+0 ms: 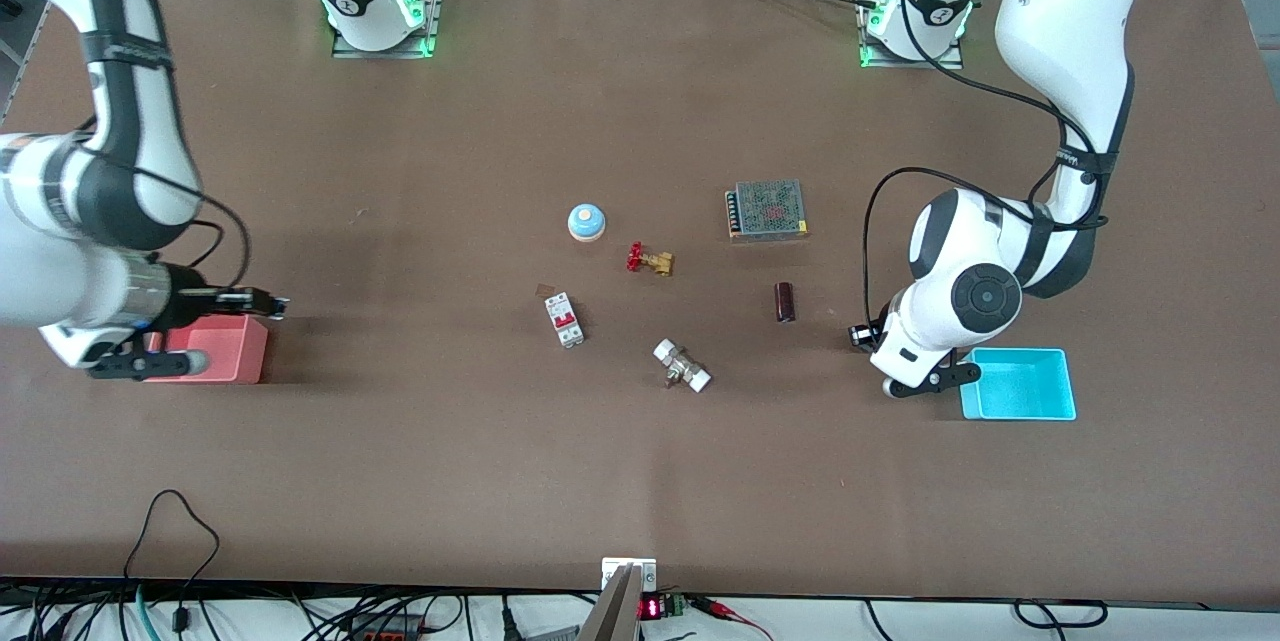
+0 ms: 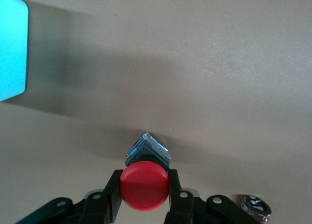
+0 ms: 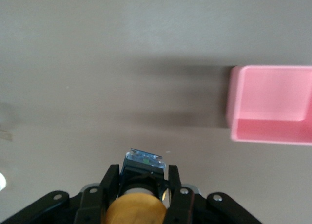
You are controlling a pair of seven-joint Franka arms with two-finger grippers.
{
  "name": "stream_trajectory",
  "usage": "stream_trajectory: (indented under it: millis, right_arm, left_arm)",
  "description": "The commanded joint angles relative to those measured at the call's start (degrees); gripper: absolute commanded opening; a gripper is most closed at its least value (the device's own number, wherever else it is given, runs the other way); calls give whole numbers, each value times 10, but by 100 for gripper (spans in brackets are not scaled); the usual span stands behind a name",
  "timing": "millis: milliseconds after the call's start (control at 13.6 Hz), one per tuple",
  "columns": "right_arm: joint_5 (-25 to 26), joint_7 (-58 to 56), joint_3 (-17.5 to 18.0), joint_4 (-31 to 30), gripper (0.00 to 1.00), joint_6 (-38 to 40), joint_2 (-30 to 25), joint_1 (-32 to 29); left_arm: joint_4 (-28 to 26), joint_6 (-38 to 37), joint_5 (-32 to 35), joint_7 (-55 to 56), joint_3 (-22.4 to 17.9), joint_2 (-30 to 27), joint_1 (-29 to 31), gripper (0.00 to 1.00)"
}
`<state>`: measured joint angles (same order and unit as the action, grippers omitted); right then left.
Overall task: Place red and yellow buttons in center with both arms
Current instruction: 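Lift the yellow button with the right gripper while the left gripper lifts the red button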
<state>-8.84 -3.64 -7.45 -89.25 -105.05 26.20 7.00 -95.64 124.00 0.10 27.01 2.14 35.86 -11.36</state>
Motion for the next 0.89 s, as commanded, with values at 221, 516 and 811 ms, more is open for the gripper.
stream_trajectory:
  millis: [221,516,811]
  right_arm:
    - [-1,154,-5,-223,31,-127,-125,104]
    - [-1,189,-5,-298,31,-188,-145,149]
    - [22,188,-4,-349,31,-255,-125,173]
  left_arm:
    - [-12,11,-4,6,1,-13,0,72]
    - [-2,-1,-4,-5,0,-45,11,95]
    - [19,-58,5,-12,-7,-94,12,100]
